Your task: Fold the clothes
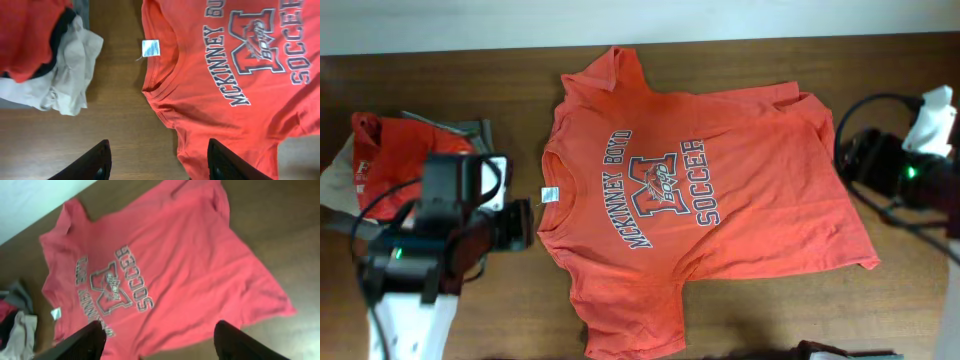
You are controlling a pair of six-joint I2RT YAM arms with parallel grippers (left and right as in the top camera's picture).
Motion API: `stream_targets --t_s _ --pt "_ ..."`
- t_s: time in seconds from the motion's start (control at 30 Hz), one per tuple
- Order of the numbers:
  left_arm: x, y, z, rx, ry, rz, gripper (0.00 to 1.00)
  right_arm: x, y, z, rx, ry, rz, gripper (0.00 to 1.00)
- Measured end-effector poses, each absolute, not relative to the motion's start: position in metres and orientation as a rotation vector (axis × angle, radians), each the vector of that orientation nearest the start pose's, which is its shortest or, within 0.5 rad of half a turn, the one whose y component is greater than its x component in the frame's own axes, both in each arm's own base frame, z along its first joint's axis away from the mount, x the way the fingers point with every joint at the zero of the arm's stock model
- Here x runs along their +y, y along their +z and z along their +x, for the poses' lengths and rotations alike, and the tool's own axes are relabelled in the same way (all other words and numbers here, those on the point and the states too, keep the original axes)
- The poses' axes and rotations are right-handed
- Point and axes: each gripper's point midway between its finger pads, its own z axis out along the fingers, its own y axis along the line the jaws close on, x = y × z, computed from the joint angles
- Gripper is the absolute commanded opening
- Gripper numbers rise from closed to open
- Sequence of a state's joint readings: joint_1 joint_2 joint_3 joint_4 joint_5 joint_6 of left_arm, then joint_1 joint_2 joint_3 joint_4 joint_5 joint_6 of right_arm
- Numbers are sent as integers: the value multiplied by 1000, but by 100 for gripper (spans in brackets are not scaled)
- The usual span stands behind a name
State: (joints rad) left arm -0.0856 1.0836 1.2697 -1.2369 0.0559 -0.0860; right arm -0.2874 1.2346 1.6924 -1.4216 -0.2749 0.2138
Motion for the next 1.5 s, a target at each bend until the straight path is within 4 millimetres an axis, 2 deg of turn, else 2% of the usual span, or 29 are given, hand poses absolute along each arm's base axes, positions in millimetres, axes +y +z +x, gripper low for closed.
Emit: stream_targets --t_s 0.17,0.3,0.37,0.43,0.53,0.6,0.7,0.77,0.8,0.93,0.97,1.07,1.27,1.4,1.5 --pt "-31 248 233 2595 -133 56 62 -16 340 220 2443 315 512 80" --pt "-38 240 238 2596 -185 84 61 -9 346 196 2421 311 502 82" --pt "-45 223 240 2629 -226 99 60 -7 344 189 2418 311 502 82" --pt "-54 197 244 2674 -293 116 60 -6 335 184 2435 319 524 82" --pt "-68 161 239 2757 -385 149 60 -5 308 182 2510 336 566 82" --pt "-75 144 232 2804 -429 170 60 -6 289 186 2555 346 591 82" --pt "-85 126 218 2867 -476 208 60 -8 248 193 2626 369 665 83" --pt "-92 123 212 2880 -498 244 60 -11 218 201 2650 379 725 90" --pt "-94 123 211 2881 -503 258 60 -12 210 203 2655 381 752 93" --pt "-106 125 211 2855 -524 330 62 -29 164 218 2655 306 922 94" --pt "-109 125 213 2845 -529 342 62 -32 159 219 2659 292 944 94" --pt "-113 127 218 2814 -536 358 64 -46 141 244 2633 272 969 94" --pt "-117 133 236 2729 -536 379 65 -66 123 297 2596 274 770 96" --pt "-121 132 251 2691 -534 397 65 -88 112 309 2574 266 771 96" --pt "-125 121 256 2716 -539 412 66 -113 92 304 2587 272 881 97"
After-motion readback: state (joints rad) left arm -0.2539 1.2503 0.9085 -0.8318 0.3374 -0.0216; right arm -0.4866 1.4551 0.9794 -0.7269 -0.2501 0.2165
